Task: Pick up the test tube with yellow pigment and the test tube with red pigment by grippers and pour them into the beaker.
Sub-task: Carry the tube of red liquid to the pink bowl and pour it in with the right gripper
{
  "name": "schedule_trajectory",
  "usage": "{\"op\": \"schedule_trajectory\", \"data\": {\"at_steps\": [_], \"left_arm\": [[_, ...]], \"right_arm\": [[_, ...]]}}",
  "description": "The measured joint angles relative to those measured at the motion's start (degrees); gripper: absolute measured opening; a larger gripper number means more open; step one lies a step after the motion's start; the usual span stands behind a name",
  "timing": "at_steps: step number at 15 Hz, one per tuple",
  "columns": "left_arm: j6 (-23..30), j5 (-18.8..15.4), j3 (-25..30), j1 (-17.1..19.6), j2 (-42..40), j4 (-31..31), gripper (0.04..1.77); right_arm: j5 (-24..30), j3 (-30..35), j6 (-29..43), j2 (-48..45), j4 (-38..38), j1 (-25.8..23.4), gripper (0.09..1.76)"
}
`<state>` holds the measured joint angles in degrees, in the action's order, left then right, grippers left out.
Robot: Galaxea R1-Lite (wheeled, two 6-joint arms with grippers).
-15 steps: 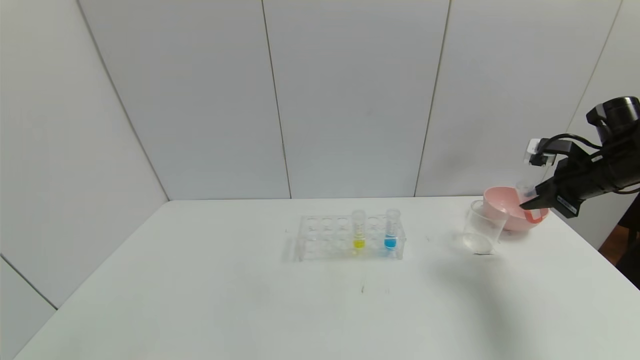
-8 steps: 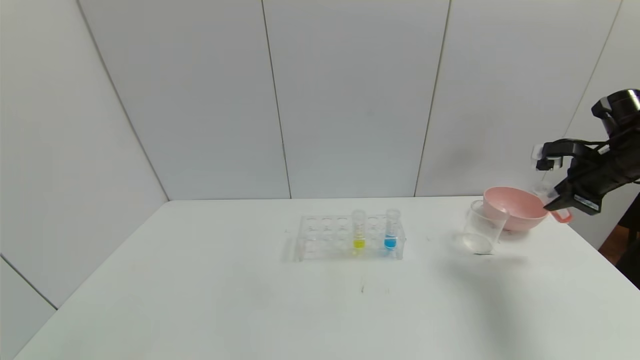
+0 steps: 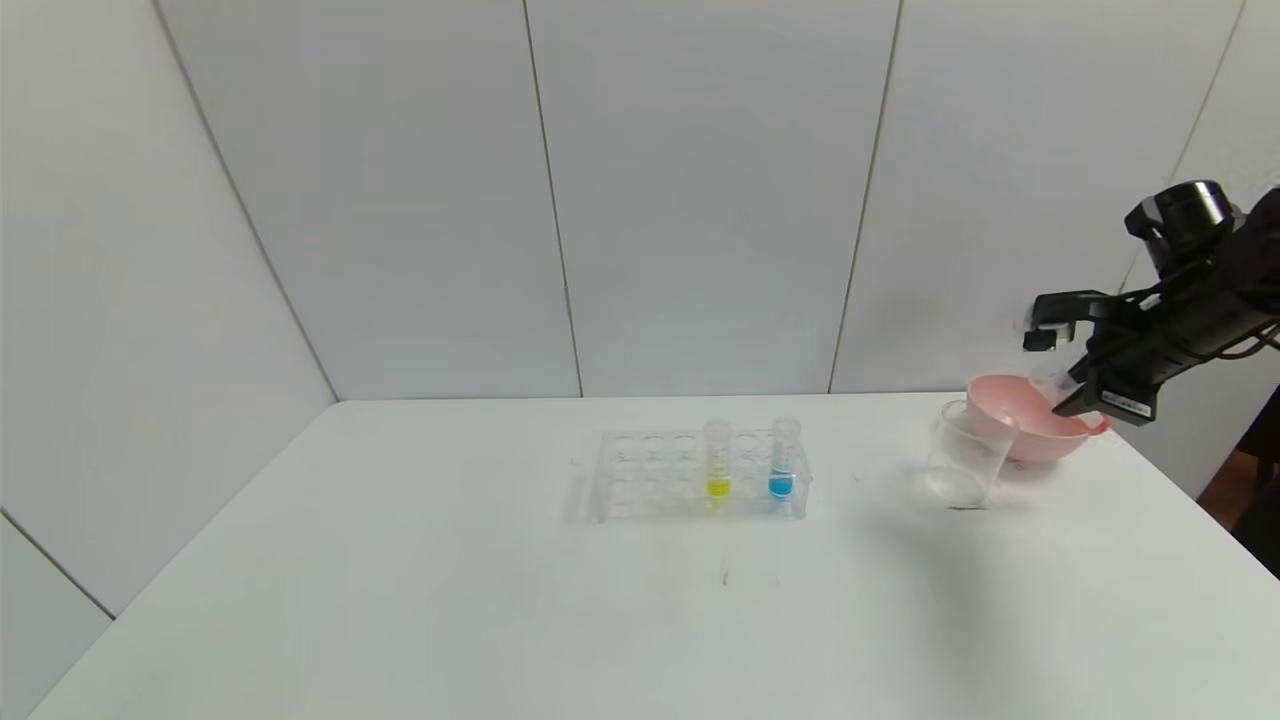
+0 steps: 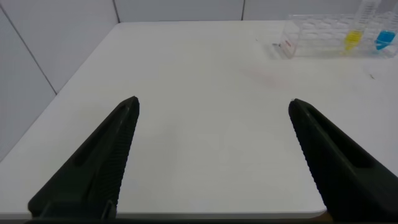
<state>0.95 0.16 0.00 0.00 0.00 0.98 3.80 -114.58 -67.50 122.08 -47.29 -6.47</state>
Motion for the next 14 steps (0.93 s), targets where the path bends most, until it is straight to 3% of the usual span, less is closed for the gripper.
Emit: {"op": "schedule_trajectory", "data": {"at_steps": [14], "left_arm": [[0.00, 0.00, 0.00, 0.00, 0.00, 0.00, 1.72]], "right_arm": [[-21.43, 0.00, 0.26, 1.24, -0.26, 6.85, 0.50]]}}
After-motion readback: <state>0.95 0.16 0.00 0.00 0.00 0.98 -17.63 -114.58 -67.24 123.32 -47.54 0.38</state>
